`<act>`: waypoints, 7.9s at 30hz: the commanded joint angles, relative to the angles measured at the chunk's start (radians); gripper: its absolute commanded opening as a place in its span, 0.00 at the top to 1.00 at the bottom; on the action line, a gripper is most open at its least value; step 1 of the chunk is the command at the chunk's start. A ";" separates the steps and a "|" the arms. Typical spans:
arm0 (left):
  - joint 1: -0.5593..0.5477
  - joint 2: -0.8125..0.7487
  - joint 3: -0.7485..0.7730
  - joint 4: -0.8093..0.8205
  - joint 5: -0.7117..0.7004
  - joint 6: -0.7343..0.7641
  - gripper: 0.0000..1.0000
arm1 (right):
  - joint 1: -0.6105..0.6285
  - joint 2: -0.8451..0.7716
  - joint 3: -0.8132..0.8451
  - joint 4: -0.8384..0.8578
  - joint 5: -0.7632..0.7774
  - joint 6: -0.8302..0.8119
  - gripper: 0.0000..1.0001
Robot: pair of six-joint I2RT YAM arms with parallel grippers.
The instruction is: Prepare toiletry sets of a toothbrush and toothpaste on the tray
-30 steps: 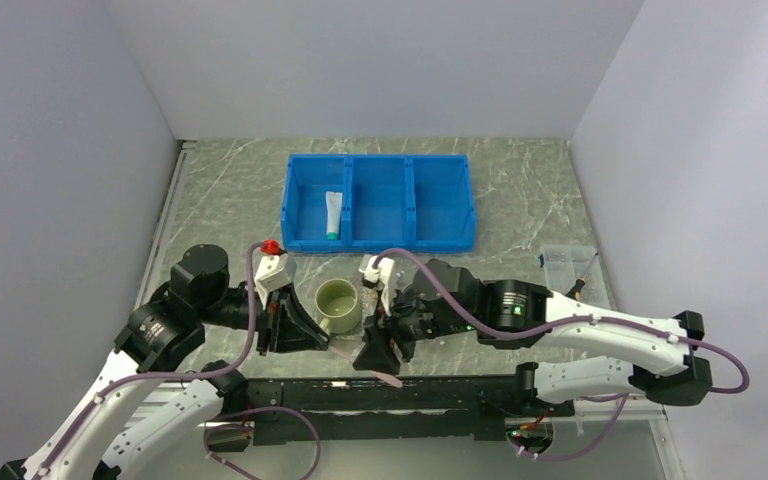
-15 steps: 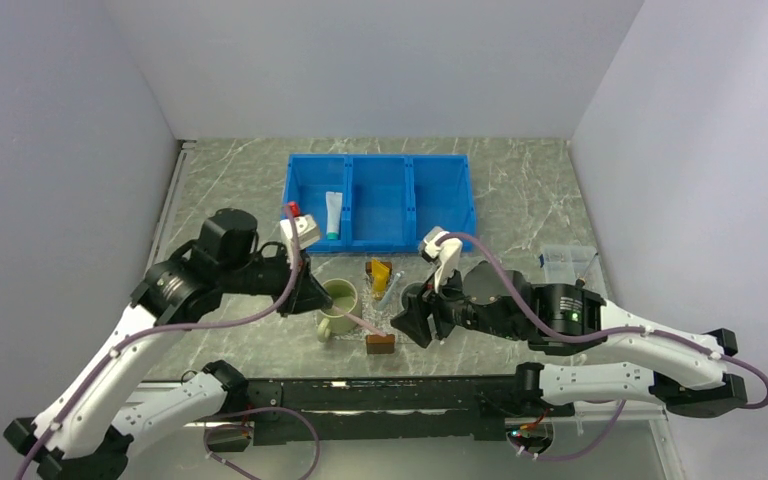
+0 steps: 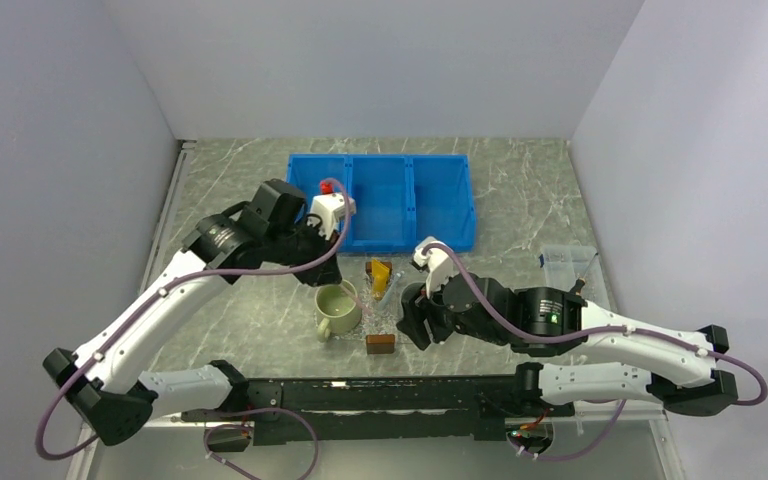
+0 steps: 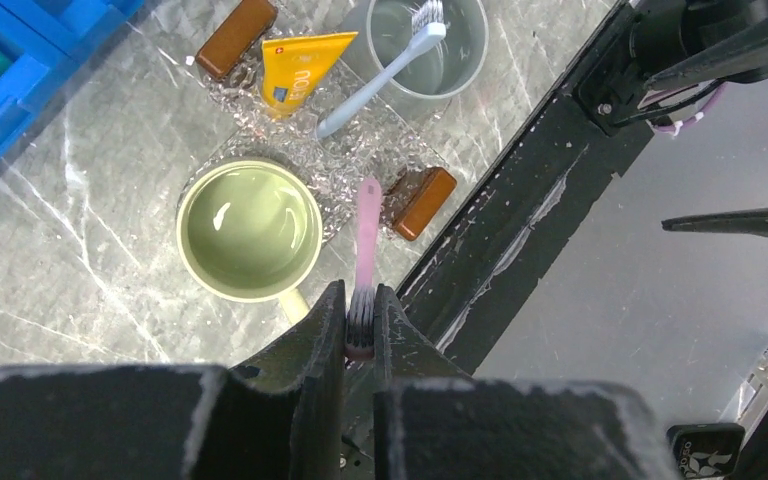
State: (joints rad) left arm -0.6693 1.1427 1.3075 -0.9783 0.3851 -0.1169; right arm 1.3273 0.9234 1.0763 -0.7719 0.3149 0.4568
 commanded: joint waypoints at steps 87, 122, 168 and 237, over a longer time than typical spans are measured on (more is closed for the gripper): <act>-0.389 0.470 0.328 -0.156 -0.368 -0.038 1.00 | -0.002 -0.208 -0.141 -0.028 0.046 0.092 0.36; -0.392 0.453 0.346 -0.121 -0.321 -0.042 1.00 | -0.001 -0.201 -0.151 -0.012 0.035 0.092 0.35; -0.394 0.424 0.254 -0.105 -0.375 -0.055 1.00 | -0.002 -0.183 -0.151 0.000 0.021 0.092 0.35; -0.329 0.545 0.320 -0.089 -0.407 -0.017 0.72 | -0.002 -0.207 -0.171 -0.016 0.040 0.097 0.33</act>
State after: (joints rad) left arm -1.0061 1.6791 1.5875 -1.0771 -0.0238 -0.1432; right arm 1.3228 0.7319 0.9058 -0.8154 0.3397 0.5644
